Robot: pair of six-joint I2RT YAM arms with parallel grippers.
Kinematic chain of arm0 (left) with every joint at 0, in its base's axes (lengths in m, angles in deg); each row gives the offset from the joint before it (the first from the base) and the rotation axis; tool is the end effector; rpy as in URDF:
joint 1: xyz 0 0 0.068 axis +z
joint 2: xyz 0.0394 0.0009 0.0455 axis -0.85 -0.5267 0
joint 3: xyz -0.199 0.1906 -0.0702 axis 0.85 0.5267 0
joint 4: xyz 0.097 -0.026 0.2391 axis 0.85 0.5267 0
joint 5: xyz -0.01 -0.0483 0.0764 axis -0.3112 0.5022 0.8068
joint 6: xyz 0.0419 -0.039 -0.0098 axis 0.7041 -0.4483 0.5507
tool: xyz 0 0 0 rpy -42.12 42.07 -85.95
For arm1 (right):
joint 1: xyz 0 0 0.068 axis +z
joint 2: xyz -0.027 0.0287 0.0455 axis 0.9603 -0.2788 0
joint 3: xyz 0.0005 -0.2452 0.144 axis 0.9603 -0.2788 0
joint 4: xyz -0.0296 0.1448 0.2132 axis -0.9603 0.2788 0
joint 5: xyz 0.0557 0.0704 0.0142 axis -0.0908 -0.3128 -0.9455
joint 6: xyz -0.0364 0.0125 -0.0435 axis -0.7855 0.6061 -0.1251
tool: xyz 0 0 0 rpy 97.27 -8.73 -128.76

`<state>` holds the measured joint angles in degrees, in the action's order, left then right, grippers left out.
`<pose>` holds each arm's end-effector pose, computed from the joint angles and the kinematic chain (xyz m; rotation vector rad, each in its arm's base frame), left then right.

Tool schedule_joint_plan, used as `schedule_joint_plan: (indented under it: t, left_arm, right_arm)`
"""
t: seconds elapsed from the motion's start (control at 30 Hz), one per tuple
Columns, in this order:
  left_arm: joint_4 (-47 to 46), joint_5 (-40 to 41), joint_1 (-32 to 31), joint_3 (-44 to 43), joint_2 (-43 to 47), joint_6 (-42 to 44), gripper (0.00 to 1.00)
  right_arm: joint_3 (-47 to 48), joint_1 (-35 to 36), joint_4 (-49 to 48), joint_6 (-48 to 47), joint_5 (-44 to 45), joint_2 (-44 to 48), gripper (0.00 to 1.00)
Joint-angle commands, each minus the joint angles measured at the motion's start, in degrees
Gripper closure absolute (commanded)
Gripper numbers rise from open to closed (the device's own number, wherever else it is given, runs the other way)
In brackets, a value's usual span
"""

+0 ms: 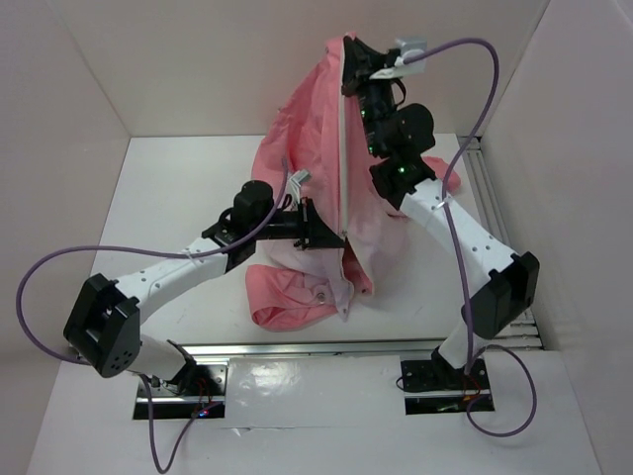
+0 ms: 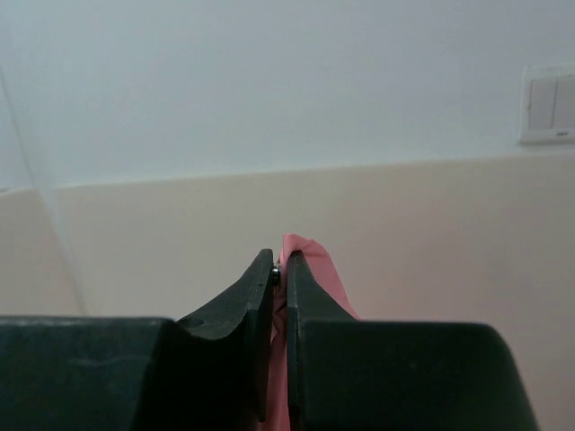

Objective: Zip up the jacket

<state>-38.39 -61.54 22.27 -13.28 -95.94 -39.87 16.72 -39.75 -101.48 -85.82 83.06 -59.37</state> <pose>0.2505 -0.2149 0.3293 0.1744 2.0612 -1.7640 0.2981 0.1881 0.5306 -0.0479 0.9104 0.3578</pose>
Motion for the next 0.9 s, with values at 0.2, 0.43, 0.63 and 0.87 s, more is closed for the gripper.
schedule_joint_plan:
  t: [0.2,0.43,0.63,0.87]
  left_arm:
    - [8.47,1.71,-3.52,7.9,-3.16,5.55,1.0]
    - [11.55,3.64,-5.45,15.36,-3.17,6.08,1.0]
    - [17.26,8.38,-6.51,18.62,0.87,6.78,1.0]
    - [23.42,10.76,-6.51,15.55,-0.53,8.28,1.0]
  right_arm:
    - [23.13,-6.98,-1.51,-3.33,1.49,-6.64,1.0]
    - [32.2,-13.23,1.03,-3.33,4.92,-10.42,1.0]
    - [38.44,-17.97,3.06,-1.57,5.46,-12.09,1.0]
    - [41.26,-19.74,4.21,-0.52,3.62,-11.04,1.0]
